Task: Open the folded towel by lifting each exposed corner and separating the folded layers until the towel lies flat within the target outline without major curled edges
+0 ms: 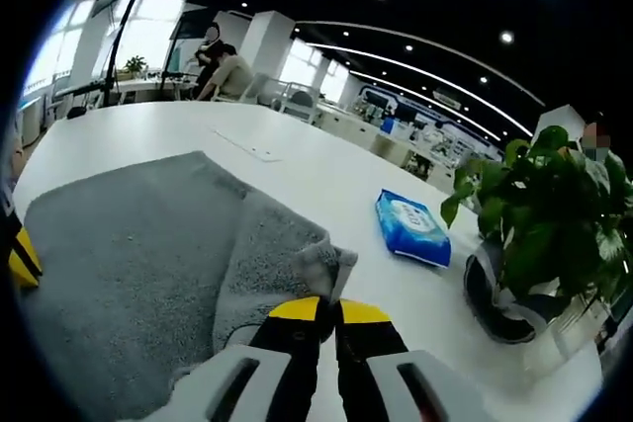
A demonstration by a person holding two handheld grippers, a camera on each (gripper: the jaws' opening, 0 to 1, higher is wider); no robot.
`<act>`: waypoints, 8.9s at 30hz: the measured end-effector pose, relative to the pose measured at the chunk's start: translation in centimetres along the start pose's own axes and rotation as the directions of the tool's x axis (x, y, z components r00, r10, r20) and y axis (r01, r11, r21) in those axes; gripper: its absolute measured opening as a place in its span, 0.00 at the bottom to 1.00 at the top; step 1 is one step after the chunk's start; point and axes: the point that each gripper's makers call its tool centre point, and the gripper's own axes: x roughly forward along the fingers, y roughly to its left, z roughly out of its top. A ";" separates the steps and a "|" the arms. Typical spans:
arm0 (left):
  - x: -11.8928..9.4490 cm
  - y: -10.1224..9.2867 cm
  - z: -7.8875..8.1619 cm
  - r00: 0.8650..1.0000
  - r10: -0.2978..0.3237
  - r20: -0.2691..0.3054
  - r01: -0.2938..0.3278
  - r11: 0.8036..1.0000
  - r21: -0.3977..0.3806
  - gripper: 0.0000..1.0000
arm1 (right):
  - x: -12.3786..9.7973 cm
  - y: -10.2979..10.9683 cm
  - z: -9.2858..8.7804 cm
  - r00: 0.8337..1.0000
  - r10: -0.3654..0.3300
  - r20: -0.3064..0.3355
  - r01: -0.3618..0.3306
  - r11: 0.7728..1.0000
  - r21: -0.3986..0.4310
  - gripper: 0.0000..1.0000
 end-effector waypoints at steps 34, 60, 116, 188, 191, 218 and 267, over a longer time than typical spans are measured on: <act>-0.8 -13.3 4.0 0.943 -0.318 0.098 0.275 0.911 0.307 0.19 | -7.2 -1.1 -1.6 0.998 -0.048 0.033 0.036 0.952 0.303 0.05; 2.0 -19.0 1.3 0.936 -0.351 -0.018 0.294 0.754 0.588 0.16 | -12.8 1.6 -7.2 1.000 -0.009 -0.017 0.014 0.937 0.350 0.03; -9.2 8.5 13.4 0.878 -0.088 0.471 0.101 0.995 -0.001 0.04 | -14.0 12.5 -9.4 0.806 0.236 -0.544 -0.165 0.970 0.176 0.00; -1.4 20.2 6.5 0.955 -0.031 0.296 0.052 0.997 -0.064 0.19 | -13.9 12.5 -9.7 0.694 0.323 -0.643 -0.321 0.939 0.125 0.00; -0.7 20.0 5.8 0.962 -0.039 0.269 0.054 0.997 -0.050 0.19 | -13.9 12.5 -9.7 0.692 0.322 -0.645 -0.330 0.937 0.114 0.00; 0.9 19.1 3.5 0.978 -0.045 0.204 0.045 0.999 0.005 0.07 | -13.9 12.6 -9.7 0.689 0.309 -0.655 -0.318 0.942 0.109 0.00; -4.2 29.7 -0.2 0.973 0.198 0.115 -0.201 0.979 0.017 0.04 | -14.0 12.6 -9.7 0.690 0.262 -0.675 -0.258 0.960 0.109 0.00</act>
